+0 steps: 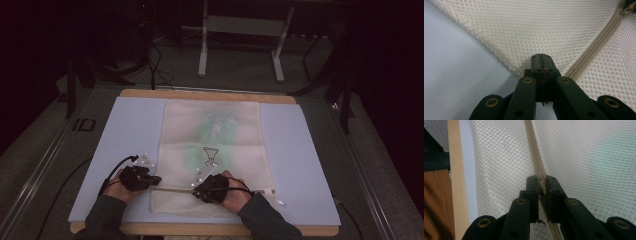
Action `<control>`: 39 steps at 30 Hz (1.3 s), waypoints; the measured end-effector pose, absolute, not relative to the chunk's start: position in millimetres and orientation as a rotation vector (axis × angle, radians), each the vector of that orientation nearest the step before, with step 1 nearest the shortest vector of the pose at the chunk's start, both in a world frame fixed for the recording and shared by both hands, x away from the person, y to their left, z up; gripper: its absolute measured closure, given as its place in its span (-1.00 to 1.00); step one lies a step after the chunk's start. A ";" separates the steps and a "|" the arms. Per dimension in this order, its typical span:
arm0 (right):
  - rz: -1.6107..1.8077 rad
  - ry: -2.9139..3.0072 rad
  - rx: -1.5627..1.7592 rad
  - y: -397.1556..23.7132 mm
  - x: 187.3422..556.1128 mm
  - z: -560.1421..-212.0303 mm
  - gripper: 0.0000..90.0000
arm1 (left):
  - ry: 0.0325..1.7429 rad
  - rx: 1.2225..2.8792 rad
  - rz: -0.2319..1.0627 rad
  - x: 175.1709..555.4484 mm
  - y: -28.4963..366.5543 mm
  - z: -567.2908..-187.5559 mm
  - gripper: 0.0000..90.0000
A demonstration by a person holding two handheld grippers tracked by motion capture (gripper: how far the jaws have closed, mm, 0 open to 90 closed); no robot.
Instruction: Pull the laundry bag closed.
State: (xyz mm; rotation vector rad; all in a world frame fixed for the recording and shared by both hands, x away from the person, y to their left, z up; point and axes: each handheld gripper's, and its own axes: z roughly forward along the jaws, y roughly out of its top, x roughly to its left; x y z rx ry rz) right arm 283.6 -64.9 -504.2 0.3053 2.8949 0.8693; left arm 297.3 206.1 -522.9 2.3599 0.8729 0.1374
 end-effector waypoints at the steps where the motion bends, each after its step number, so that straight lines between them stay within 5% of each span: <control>1: 0.870 2.894 0.309 -65.6 283.4 -503.9 0.83 | 0.874 2.360 0.139 297.2 206.1 -523.0 1.00; 39: 0.853 2.873 0.337 -93.4 279.4 -498.0 0.83 | 0.878 2.354 0.136 297.1 206.2 -523.2 1.00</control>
